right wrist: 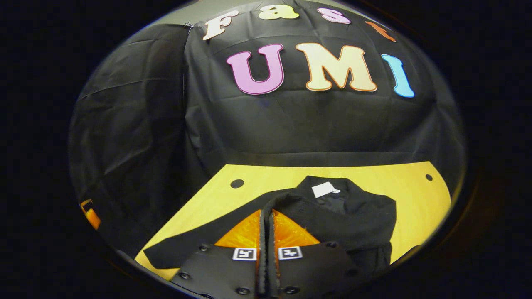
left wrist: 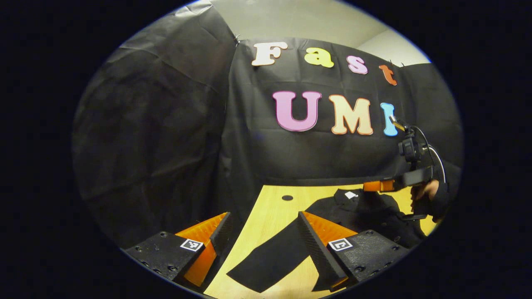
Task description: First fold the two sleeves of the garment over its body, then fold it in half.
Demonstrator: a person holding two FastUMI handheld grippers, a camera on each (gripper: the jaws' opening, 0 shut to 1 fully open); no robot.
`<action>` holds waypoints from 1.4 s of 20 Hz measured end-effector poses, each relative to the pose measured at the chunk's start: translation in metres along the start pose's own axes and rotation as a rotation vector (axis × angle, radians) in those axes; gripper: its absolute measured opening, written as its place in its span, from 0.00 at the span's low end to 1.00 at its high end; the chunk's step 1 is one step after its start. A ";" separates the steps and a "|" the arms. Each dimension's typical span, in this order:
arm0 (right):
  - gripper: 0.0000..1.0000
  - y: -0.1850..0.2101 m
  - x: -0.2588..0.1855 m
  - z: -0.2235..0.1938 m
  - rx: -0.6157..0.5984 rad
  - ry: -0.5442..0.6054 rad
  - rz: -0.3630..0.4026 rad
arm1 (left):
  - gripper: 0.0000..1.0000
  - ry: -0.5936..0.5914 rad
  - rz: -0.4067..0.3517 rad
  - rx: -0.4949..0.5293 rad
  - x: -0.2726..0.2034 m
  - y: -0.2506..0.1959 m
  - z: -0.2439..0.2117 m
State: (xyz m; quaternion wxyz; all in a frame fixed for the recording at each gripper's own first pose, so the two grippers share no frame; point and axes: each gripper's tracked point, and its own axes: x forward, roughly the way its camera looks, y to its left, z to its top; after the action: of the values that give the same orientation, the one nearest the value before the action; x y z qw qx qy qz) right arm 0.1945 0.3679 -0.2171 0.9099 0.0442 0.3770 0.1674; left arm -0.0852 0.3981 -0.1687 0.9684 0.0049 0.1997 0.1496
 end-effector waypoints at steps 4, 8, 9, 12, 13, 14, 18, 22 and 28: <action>0.96 0.008 -0.032 0.044 -0.012 -0.158 0.019 | 0.93 0.093 0.006 -0.016 0.010 0.006 -0.042; 0.97 0.000 -0.095 0.077 -0.061 -0.378 0.006 | 0.94 0.196 0.014 -0.048 0.018 0.004 -0.086; 0.97 -0.002 -0.113 0.081 -0.075 -0.433 0.013 | 0.94 0.204 0.023 -0.056 0.021 0.006 -0.093; 0.97 -0.007 -0.173 0.093 -0.126 -0.633 0.003 | 0.94 0.204 0.046 -0.031 0.030 0.009 -0.105; 0.97 -0.017 -0.190 0.083 -0.129 -0.655 -0.025 | 0.94 0.211 0.050 -0.014 0.032 0.008 -0.112; 0.96 -0.026 -0.199 0.074 -0.123 -0.647 -0.051 | 0.94 0.217 0.051 -0.004 0.034 0.007 -0.118; 0.94 -0.048 -0.220 0.042 -0.086 -0.590 -0.105 | 0.94 0.299 0.056 -0.039 0.037 0.002 -0.153; 0.94 -0.068 -0.242 0.032 -0.073 -0.572 -0.164 | 0.95 0.426 0.095 -0.071 0.036 0.003 -0.192; 0.94 -0.091 -0.258 0.019 -0.063 -0.534 -0.230 | 0.94 0.462 0.108 -0.034 0.037 0.003 -0.223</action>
State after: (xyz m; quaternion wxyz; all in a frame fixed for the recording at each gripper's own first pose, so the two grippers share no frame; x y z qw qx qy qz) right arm 0.0622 0.1956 -0.0497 0.9908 0.0154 0.1215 0.0571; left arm -0.1404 0.4003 -0.3882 0.8874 -0.0353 0.4131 0.2015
